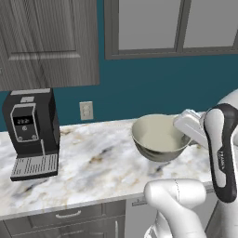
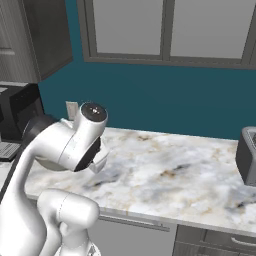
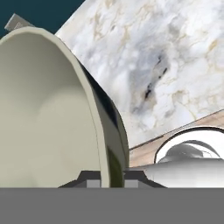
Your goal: Pick the cup and bowl from the counter and place them on the counter next to the sink.
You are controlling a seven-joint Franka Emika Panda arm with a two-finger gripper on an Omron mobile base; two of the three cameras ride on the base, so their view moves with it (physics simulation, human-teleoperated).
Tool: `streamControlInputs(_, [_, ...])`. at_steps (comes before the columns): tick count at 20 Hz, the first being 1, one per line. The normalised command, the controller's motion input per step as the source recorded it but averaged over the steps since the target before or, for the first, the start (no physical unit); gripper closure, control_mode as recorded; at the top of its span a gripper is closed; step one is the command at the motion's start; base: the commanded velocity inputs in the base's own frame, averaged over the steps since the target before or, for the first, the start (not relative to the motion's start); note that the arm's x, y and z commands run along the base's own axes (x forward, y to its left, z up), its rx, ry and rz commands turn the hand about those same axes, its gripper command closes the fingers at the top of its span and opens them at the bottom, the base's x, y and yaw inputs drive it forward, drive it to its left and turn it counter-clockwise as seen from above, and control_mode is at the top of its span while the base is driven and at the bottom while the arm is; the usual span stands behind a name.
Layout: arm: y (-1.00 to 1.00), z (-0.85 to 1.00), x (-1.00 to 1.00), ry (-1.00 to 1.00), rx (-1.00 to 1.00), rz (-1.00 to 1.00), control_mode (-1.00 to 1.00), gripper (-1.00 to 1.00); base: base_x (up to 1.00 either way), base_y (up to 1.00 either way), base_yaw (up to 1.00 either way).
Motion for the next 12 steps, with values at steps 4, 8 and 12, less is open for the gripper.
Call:
streamControlInputs(4, [-0.02,0.02,-0.65,0.09,0.07,0.00,-1.00,1.00,0.00,0.00,0.00])
streamControlInputs(8, [-0.01,0.01,-0.50,0.08,0.03,0.00,-1.00,1.00,0.00,0.00,0.00])
streamControlInputs(12, [0.00,0.00,-0.03,0.00,0.00,0.00,-1.00,1.00,0.00,0.00,0.00])
